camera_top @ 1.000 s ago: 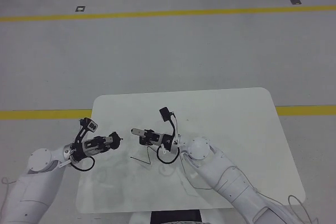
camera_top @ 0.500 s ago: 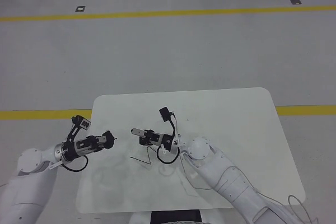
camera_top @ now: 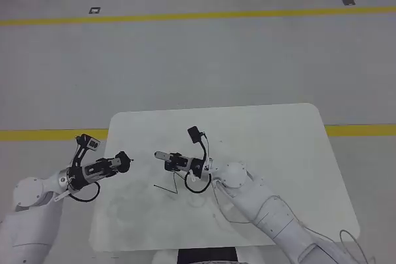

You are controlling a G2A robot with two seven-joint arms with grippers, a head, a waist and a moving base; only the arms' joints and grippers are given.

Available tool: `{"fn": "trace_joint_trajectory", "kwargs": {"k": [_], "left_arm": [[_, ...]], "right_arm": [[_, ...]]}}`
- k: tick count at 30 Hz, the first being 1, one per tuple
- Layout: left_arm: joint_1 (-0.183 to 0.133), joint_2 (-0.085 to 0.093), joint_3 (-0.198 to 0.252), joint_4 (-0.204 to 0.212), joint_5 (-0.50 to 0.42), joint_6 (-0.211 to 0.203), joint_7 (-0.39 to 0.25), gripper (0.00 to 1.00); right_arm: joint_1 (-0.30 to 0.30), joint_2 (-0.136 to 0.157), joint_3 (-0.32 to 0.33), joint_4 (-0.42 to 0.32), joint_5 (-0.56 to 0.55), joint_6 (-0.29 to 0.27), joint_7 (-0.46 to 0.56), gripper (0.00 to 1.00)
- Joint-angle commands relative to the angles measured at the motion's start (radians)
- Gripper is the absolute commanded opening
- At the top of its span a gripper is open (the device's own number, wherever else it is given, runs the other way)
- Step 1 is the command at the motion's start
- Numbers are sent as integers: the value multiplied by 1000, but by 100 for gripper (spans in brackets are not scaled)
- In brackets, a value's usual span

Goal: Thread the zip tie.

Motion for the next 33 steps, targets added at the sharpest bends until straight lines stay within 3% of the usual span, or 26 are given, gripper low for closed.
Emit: {"fn": "trace_joint_trajectory", "kwargs": {"k": [1, 7, 12, 16, 25, 27, 33], "left_arm": [[0, 0, 0, 0, 0, 0, 0, 0], [0, 0, 0, 0, 0, 0, 0, 0], [0, 0, 0, 0, 0, 0, 0, 0], [0, 0, 0, 0, 0, 0, 0, 0], [0, 0, 0, 0, 0, 0, 0, 0], [0, 0, 0, 0, 0, 0, 0, 0], [0, 0, 0, 0, 0, 0, 0, 0]], "right_arm": [[6, 6, -2, -18, -112, 55, -13, 100], [21, 27, -33, -119, -402, 240, 31, 100], [38, 31, -87, -186, -569, 324, 104, 100], [60, 33, -129, -213, -664, 308, 173, 100], [58, 33, -132, -215, -669, 301, 174, 100], [68, 34, -143, -220, -687, 278, 217, 100], [116, 30, -181, -246, -751, 319, 373, 100]]}}
